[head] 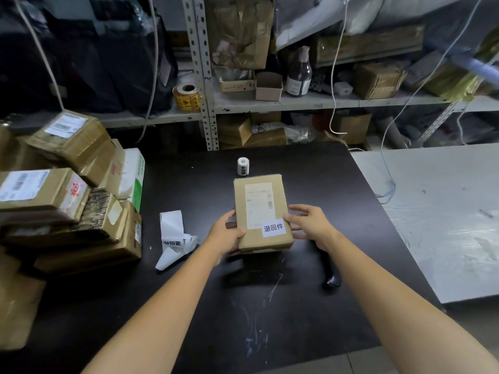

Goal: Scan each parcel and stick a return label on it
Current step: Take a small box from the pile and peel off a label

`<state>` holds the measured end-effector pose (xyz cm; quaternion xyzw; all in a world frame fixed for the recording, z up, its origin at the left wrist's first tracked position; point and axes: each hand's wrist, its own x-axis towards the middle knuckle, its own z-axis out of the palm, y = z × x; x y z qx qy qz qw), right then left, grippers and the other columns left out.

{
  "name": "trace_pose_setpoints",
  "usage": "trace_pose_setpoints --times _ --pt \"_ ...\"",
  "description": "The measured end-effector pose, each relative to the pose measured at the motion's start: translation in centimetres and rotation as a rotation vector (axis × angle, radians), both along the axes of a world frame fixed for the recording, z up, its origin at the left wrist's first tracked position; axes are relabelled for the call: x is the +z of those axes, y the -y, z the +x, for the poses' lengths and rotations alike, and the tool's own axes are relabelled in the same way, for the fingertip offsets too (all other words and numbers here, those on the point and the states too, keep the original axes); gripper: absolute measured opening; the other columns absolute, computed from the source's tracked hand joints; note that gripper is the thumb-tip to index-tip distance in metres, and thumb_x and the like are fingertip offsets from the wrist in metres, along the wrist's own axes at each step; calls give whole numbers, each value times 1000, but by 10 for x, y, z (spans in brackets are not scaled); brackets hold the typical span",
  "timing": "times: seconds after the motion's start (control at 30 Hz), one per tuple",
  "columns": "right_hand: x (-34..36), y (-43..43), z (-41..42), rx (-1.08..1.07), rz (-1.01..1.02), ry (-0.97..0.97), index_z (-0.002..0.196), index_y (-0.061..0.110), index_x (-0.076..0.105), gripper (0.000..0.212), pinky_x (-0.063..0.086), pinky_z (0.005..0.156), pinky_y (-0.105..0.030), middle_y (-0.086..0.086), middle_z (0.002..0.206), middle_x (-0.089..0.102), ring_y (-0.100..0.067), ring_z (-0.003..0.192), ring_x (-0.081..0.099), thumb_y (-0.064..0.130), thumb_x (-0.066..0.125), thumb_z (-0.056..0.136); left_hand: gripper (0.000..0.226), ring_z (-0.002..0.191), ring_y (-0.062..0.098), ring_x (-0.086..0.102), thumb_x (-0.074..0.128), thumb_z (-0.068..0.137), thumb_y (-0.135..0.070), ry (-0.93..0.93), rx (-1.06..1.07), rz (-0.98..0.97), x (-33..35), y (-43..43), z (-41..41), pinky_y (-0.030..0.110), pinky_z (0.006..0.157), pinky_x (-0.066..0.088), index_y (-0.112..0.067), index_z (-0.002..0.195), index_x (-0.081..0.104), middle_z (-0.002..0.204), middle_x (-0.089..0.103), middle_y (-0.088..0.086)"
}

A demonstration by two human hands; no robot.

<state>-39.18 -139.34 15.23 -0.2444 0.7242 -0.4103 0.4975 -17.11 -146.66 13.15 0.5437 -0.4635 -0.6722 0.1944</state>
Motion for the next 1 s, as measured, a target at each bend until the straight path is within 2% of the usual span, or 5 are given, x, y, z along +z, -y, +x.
trace_pose_setpoints --times 0.17,0.6,0.73,0.87,1.0 --pt "46 22 20 150 -145 -75 128 14 60 44 60 64 -26 -5 106 69 -15 90 72 16 75 86 59 97 17 60 62 91 2 -57 147 -110 55 -2 21 26 58 56 -19 143 43 108 57 1" --pt "188 20 238 731 -569 -116 122 18 63 49 61 79 -43 -6 111 69 -22 102 68 25 84 77 68 119 21 53 71 87 -18 152 732 -513 196 -125 236 44 89 55 -27 145 37 141 48 -3" --pt "208 -13 337 916 -643 -64 114 23 64 40 60 79 -44 -6 101 73 -25 96 71 18 82 79 79 100 14 64 72 87 -17 174 890 -474 215 -195 321 31 68 59 -33 150 27 141 48 -1" --pt "207 -60 441 1097 -691 -85 125 20 63 50 59 84 -46 -8 108 70 -25 100 69 24 82 79 79 131 23 44 74 85 -22 311 1036 -478 213 -274 407 46 102 46 -34 150 31 154 34 0" --pt "196 -124 548 1229 -675 -25 124 20 61 50 62 69 -36 -4 105 70 -20 93 71 22 83 79 79 135 25 39 75 85 -24 355 1175 -415 200 -361 496 48 104 44 -34 150 31 155 32 1"
